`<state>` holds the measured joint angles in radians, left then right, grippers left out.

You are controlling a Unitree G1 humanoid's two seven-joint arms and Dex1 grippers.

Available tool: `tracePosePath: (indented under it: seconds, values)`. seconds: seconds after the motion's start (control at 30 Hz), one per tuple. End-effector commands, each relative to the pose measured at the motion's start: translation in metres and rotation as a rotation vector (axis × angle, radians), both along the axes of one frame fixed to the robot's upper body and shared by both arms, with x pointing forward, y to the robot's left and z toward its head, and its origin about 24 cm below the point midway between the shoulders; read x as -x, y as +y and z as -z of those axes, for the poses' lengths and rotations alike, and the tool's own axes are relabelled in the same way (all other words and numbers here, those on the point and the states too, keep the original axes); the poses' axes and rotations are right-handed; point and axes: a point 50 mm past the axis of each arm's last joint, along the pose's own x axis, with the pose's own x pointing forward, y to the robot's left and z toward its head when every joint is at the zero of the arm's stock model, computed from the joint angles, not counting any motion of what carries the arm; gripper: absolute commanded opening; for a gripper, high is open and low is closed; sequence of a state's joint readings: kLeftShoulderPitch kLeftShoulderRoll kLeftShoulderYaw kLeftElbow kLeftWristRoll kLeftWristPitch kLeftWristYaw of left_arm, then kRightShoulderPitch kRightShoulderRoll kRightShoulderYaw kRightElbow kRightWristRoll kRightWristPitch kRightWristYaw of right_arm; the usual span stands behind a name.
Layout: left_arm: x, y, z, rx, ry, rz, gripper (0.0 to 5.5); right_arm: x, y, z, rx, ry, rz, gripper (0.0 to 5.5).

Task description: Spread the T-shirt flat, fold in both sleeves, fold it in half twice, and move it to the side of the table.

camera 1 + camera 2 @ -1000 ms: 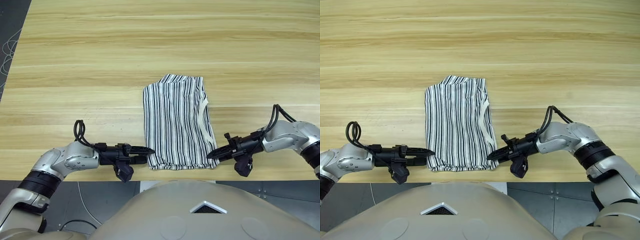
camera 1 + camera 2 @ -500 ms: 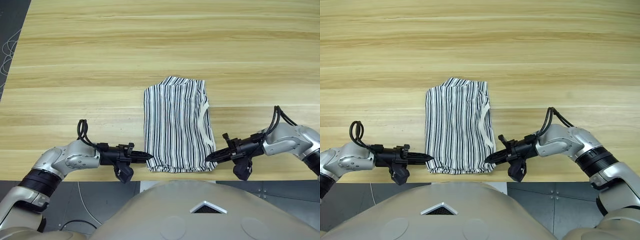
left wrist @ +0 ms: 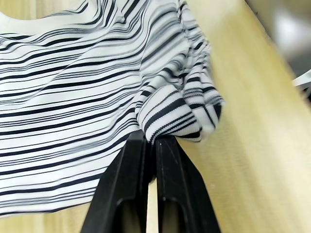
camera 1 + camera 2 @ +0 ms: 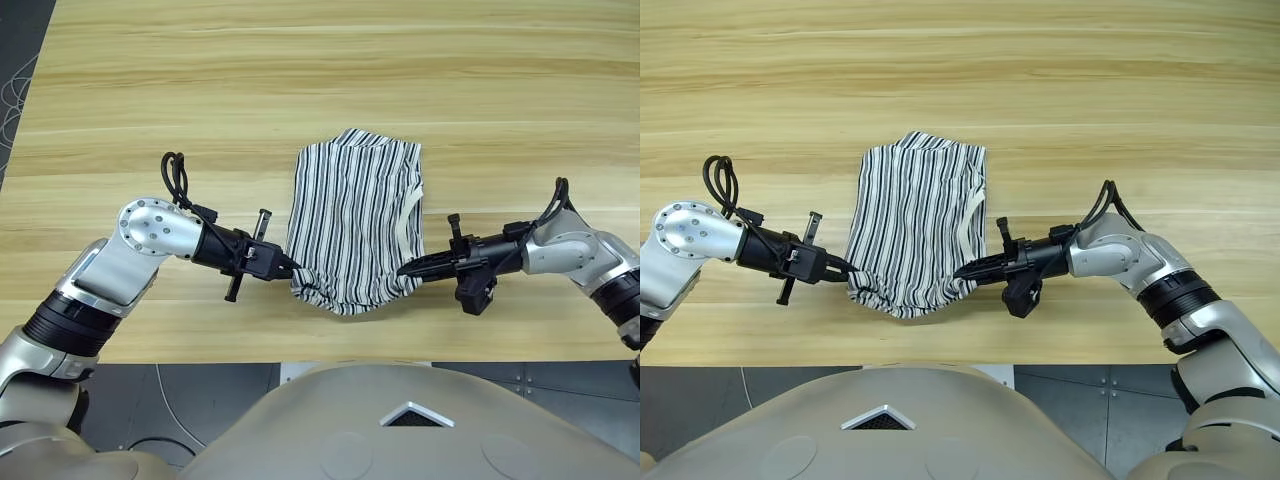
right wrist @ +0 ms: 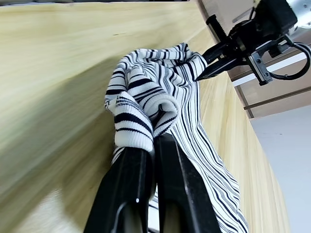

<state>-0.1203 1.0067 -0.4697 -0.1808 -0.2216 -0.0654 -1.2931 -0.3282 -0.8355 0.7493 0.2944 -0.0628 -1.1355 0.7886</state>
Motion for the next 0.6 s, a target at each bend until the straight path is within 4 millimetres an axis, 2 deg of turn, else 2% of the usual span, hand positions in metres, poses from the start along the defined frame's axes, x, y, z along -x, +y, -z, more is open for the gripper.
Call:
tracePosePath:
  seconds: [0.03, 0.2, 0.37, 0.6]
  values:
    - [-0.008, -0.001, -0.009, 0.019, -0.001, 0.003, 0.12, -0.003, 0.002, -0.008, -0.011, 0.042, 0.007, 0.1]
    - [-0.008, -0.001, -0.015, 0.028, 0.032, -0.003, 0.12, 0.004, -0.003, -0.014, 0.025, 0.15, 0.013, 0.1]
    - [0.0, -0.001, -0.025, 0.025, 0.082, 0.021, 0.12, 0.02, -0.007, -0.017, 0.077, 0.346, 0.024, 0.1]
    - [0.008, -0.001, -0.036, 0.034, 0.083, 0.062, 0.12, 0.024, -0.011, -0.018, 0.121, 0.435, 0.056, 0.1]
